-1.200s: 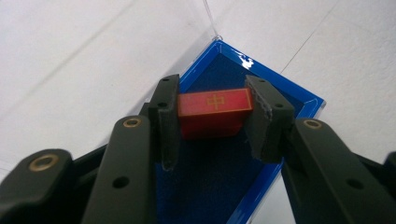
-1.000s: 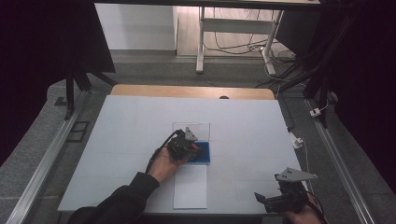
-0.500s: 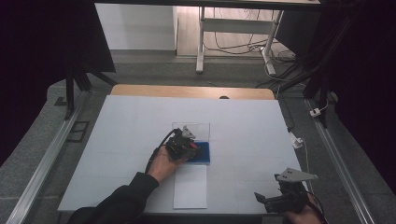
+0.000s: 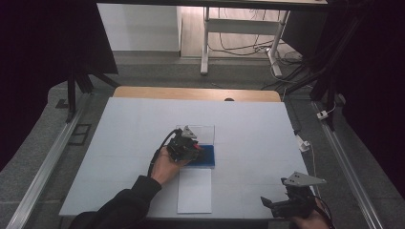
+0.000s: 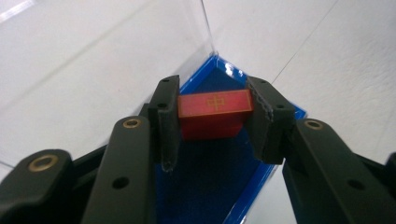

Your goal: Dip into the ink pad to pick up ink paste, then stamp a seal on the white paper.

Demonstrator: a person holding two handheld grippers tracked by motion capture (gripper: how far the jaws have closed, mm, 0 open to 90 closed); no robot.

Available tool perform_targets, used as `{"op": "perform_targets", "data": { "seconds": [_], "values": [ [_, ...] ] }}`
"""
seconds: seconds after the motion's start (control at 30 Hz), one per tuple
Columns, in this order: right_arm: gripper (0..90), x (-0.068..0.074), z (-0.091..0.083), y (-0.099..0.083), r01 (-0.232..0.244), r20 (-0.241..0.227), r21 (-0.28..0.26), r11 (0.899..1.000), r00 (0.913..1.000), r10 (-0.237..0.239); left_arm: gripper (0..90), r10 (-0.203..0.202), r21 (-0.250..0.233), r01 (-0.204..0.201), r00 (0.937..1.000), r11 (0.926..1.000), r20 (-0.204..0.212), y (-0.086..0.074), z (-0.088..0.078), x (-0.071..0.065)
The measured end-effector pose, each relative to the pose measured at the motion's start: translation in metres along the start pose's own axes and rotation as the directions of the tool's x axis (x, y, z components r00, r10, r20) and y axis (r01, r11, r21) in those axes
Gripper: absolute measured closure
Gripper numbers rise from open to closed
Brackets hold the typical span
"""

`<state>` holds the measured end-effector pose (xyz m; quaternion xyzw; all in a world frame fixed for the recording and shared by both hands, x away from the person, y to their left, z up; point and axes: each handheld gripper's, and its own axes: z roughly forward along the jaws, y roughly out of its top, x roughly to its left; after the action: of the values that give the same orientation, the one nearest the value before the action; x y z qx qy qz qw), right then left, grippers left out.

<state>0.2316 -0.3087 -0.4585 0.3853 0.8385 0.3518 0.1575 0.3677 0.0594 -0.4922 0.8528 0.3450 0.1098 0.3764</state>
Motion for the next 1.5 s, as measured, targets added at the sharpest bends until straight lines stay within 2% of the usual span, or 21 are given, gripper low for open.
{"op": "perform_targets", "data": {
  "seconds": [0.1,0.3,0.33,0.43,0.6,0.9,1.5],
  "values": [
    [0.5,0.000,-0.001,0.000,-0.009,0.001,-0.001,1.000,1.0000,0.009,58.0,0.007,-0.015,-0.007,1.0000,0.9999,-0.004,0.001,-0.006,0.001],
    [0.0,-0.002,-0.001,0.000,-0.020,-0.003,-0.006,1.000,0.9998,0.020,58.1,0.010,-0.004,-0.010,0.9998,0.9999,-0.016,0.001,-0.015,-0.001],
    [0.0,-0.002,-0.001,0.000,-0.021,-0.004,-0.007,1.000,0.9998,0.021,58.0,0.010,0.001,-0.010,0.9999,0.9999,-0.010,0.002,-0.017,-0.001],
    [0.0,-0.002,-0.001,0.000,-0.024,-0.009,-0.010,1.000,0.9997,0.024,58.0,-0.023,0.016,0.023,0.9997,0.9996,0.012,0.004,-0.022,-0.003],
    [0.0,-0.002,-0.001,0.000,-0.020,-0.010,-0.009,1.000,0.9997,0.020,57.9,-0.025,0.016,0.024,0.9984,0.9996,0.051,0.005,-0.032,-0.006],
    [0.0,-0.001,0.000,0.000,-0.012,-0.010,-0.005,1.000,0.9999,0.012,57.8,-0.014,0.014,0.012,0.9959,0.9998,0.089,0.001,-0.049,-0.009],
    [0.0,-0.001,-0.001,0.000,-0.007,-0.005,-0.003,1.000,1.0000,0.007,57.8,0.022,0.025,-0.025,0.9893,0.9994,0.144,-0.006,-0.065,-0.024]
  ]
}}
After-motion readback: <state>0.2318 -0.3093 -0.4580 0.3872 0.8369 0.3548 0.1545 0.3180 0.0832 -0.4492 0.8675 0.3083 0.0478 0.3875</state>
